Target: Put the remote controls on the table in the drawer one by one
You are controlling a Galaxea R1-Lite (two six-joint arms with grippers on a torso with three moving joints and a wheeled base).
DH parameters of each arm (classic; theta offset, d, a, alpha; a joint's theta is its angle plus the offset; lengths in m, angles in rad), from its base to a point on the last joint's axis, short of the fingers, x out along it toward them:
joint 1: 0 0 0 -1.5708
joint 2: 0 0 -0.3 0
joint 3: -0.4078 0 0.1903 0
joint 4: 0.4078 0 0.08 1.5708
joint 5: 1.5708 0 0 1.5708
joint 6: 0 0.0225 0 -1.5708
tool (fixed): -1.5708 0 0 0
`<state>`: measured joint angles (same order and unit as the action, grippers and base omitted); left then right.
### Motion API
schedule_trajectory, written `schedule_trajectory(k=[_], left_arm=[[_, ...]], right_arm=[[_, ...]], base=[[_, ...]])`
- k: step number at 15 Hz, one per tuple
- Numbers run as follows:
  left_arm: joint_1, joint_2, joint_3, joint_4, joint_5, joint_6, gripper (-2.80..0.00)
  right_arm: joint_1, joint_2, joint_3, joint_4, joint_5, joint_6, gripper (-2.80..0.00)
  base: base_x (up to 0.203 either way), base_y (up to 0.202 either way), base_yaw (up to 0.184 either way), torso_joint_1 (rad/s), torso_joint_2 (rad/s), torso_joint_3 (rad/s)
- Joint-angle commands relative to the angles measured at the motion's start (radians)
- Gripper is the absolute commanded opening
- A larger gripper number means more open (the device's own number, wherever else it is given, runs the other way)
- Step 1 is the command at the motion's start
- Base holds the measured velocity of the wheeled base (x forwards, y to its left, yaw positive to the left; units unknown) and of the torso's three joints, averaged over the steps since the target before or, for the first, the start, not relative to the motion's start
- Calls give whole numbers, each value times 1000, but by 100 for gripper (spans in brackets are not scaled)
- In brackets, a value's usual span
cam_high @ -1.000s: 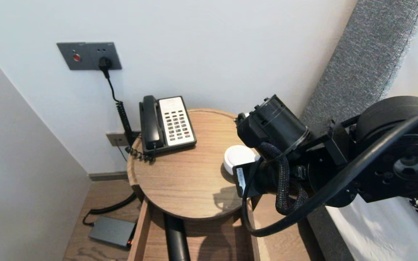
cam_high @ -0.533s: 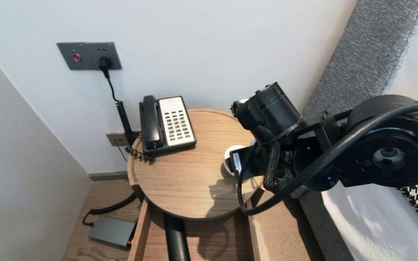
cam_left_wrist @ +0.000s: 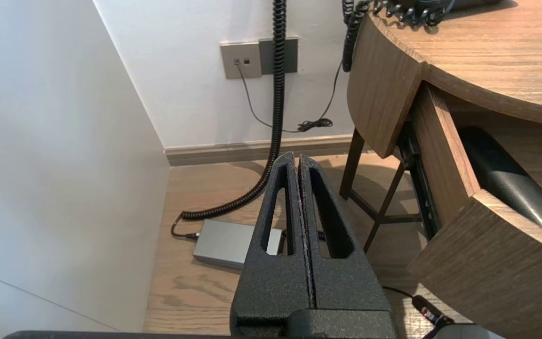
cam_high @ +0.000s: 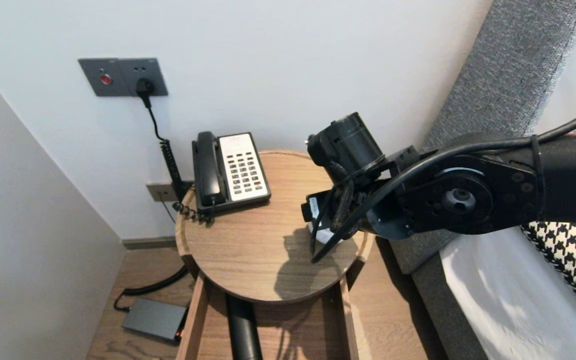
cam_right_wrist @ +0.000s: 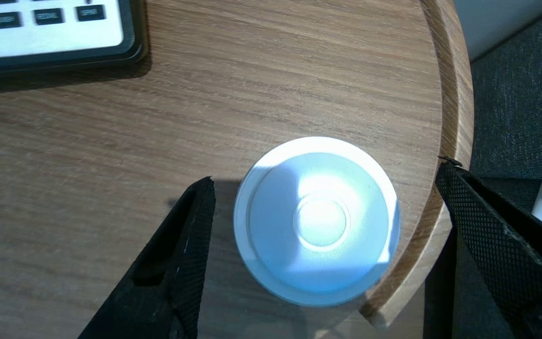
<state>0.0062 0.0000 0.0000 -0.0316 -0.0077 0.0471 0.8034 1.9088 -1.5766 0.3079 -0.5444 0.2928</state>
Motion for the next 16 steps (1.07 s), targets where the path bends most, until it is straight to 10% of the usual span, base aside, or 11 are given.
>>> schedule_trajectory(k=[1, 16], left_arm=[[1, -2, 12, -1, 0, 0, -280], [0, -2, 12, -1, 0, 0, -280]], right_arm=[[-14, 55, -31, 2, -2, 2, 0], [-27, 121, -68, 14, 0, 122, 0]], base=[[0, 0, 0, 0, 0, 0], [0, 0, 0, 0, 0, 0]])
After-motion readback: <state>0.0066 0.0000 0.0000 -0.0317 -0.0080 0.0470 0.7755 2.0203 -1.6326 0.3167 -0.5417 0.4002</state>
